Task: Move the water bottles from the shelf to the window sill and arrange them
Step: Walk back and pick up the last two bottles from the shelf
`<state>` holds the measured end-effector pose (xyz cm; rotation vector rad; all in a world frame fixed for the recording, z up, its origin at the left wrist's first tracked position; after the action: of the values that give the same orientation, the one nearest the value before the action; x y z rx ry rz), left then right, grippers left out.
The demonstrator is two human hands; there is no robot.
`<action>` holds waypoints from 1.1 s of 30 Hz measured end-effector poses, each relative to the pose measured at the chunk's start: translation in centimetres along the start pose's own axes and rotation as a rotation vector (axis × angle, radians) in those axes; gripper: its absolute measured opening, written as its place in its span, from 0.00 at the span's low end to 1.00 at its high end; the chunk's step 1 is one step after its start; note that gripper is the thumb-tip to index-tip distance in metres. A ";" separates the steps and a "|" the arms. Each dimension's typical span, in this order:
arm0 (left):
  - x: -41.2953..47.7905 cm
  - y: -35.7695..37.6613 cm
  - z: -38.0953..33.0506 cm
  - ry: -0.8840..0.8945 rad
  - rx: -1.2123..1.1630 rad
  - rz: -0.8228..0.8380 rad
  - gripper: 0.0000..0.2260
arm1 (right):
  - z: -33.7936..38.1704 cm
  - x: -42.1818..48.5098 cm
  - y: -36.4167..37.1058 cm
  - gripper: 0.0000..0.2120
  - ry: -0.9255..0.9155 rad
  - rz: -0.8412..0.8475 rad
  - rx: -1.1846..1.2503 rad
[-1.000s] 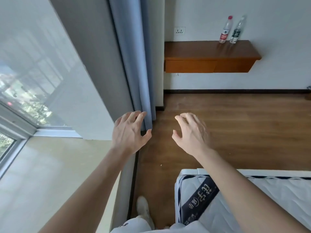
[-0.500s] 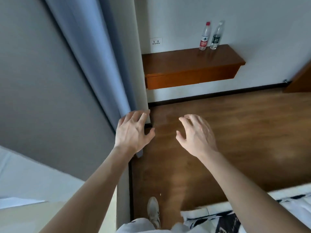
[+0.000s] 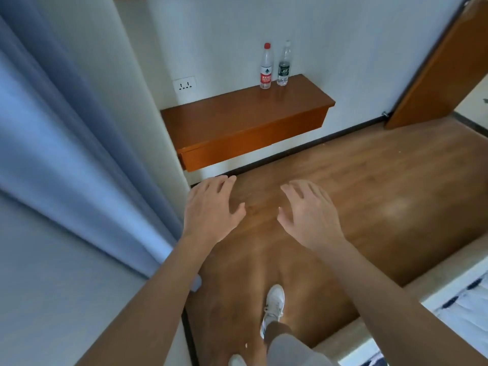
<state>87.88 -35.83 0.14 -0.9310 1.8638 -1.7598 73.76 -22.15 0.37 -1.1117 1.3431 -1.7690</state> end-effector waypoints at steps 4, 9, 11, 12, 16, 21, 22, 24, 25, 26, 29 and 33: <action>5.8 1.1 -1.9 0.045 -0.023 -0.010 0.29 | -4.0 4.0 1.4 0.21 0.039 0.000 0.019; 15.4 3.3 -5.4 0.081 -0.037 -0.028 0.28 | -10.8 11.9 2.5 0.23 0.097 -0.003 0.017; 19.7 4.1 -7.2 0.092 -0.024 -0.023 0.29 | -13.7 15.4 2.5 0.23 0.101 0.005 0.009; 21.8 4.4 -8.1 0.093 -0.021 -0.025 0.29 | -15.2 17.2 2.4 0.23 0.103 0.007 0.008; 29.2 4.9 -11.2 0.072 -0.030 -0.043 0.29 | -20.9 23.8 2.3 0.23 0.103 0.016 0.006; 35.7 5.2 -13.5 0.062 0.012 -0.054 0.27 | -26.0 30.1 3.6 0.25 0.096 0.031 0.000; 36.6 5.3 -13.6 0.053 0.024 -0.055 0.27 | -26.7 30.9 4.0 0.25 0.100 0.034 0.008; 38.8 5.5 -13.6 0.036 0.046 -0.055 0.28 | -28.2 32.5 4.7 0.25 0.114 0.032 0.029; 40.0 5.6 -13.7 0.038 0.057 -0.053 0.28 | -28.9 33.2 5.1 0.25 0.121 0.029 0.037; 41.2 5.8 -13.8 0.046 0.067 -0.049 0.28 | -29.5 33.9 5.4 0.25 0.129 0.024 0.041; 44.9 6.5 -14.4 0.053 0.064 -0.041 0.28 | -31.3 36.3 6.3 0.24 0.150 0.000 0.048; 50.2 8.1 -14.9 0.052 0.050 -0.061 0.27 | -33.3 40.9 7.8 0.23 0.150 -0.018 0.042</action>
<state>41.19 -60.93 1.32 -0.9413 1.8320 -1.8753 26.07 -45.86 -1.19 -0.9876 1.3801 -1.9177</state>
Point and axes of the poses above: each hand's wrist, its own x-axis towards the middle knuckle, its own y-axis out of the palm, z = x × y, the point moved 9 cm from there along x, towards the middle knuckle, and after that the axes turned 1 degree about x, right-handed, at the moved point
